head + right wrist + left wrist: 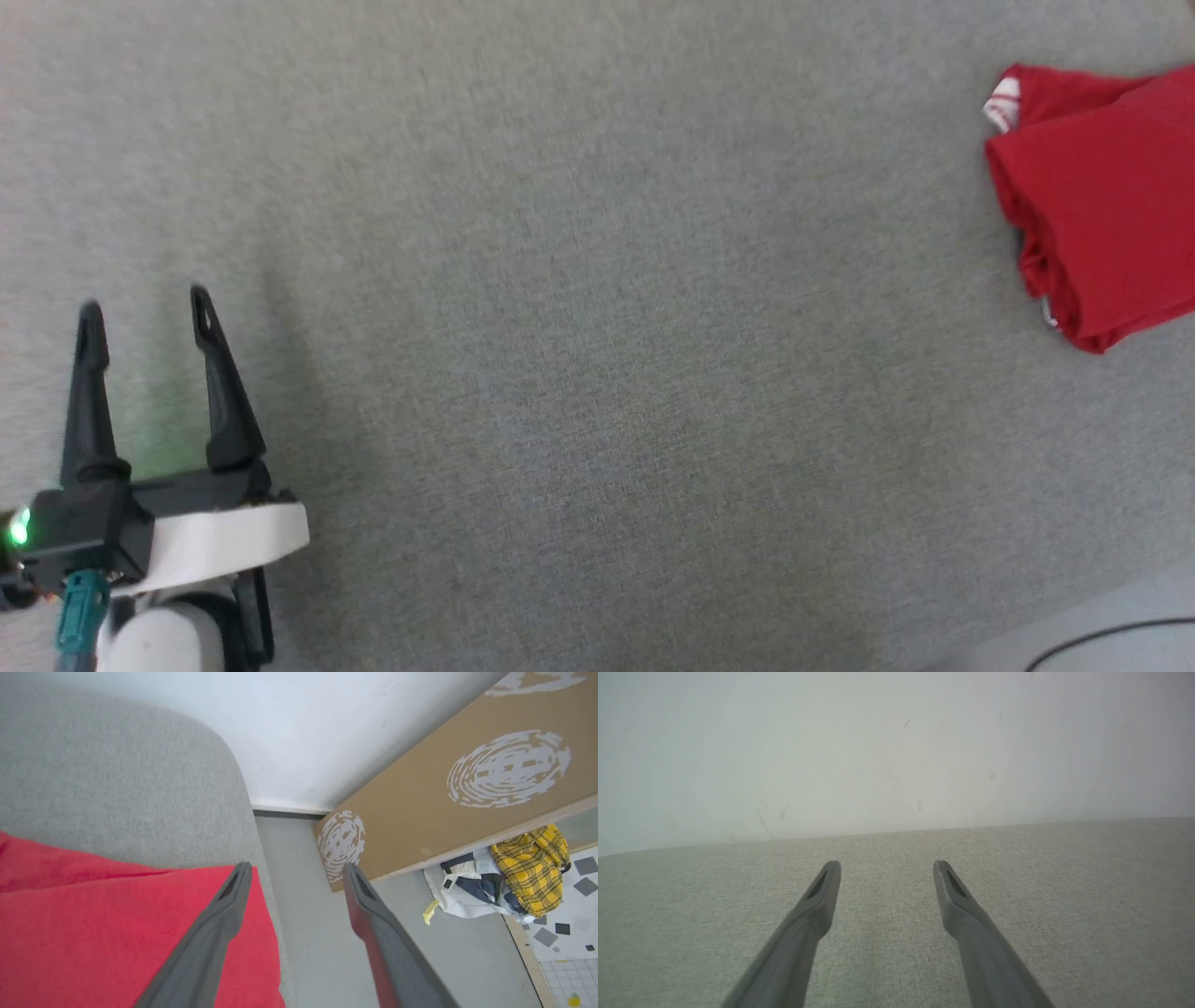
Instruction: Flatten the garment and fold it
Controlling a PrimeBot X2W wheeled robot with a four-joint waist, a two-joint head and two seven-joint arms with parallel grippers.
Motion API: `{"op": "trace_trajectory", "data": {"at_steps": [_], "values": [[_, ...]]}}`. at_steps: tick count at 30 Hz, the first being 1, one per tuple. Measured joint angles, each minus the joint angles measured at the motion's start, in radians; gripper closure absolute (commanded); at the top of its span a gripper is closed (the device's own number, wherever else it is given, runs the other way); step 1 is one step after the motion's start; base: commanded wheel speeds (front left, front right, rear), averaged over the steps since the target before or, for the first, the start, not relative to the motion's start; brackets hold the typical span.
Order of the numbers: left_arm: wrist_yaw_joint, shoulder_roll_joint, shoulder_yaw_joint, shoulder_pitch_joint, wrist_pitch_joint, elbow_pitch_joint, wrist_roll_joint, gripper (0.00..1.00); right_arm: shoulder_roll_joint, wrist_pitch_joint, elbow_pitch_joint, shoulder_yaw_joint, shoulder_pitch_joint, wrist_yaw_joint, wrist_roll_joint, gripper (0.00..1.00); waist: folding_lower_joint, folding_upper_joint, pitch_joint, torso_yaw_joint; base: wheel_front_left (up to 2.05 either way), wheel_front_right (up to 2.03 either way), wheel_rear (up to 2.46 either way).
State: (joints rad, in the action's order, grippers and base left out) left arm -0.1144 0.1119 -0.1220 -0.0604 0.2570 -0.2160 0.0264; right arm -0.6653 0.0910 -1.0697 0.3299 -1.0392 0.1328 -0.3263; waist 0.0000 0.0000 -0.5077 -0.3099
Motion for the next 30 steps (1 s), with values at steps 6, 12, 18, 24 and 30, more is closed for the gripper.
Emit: {"op": "trace_trajectory", "data": {"at_steps": [6,12,18,24,30], "values": [[-0.003,-0.025,-0.009,0.056,0.0,0.041,0.02,0.0,0.02,0.157,0.038,-0.109,0.007,0.0,0.053,0.0,-0.0002,0.0,0.11,0.017,0.0,0.0,0.0],[-0.004,-0.046,-0.009,0.11,0.0,0.066,0.028,0.0,0.103,0.166,0.338,-0.234,0.136,0.0,0.081,0.0,-0.0003,0.0,0.216,0.044,0.0,0.0,0.0],[-0.004,-0.051,-0.005,0.155,0.0,0.094,0.036,0.0,0.244,0.166,0.644,-0.301,0.362,-0.001,0.116,0.0,-0.0002,0.0,0.311,0.08,0.0,0.0,0.0],[0.006,-0.055,0.012,0.185,0.0,0.122,0.037,0.0,0.353,0.166,0.831,-0.304,0.552,-0.001,0.12,0.0,-0.0002,0.0,0.391,0.128,0.0,0.0,0.0],[0.027,-0.056,0.029,0.199,0.0,0.142,0.035,0.0,0.419,0.166,0.894,-0.27,0.726,-0.001,0.124,0.0,-0.0002,0.0,0.448,0.184,0.0,0.0,0.0]]}}
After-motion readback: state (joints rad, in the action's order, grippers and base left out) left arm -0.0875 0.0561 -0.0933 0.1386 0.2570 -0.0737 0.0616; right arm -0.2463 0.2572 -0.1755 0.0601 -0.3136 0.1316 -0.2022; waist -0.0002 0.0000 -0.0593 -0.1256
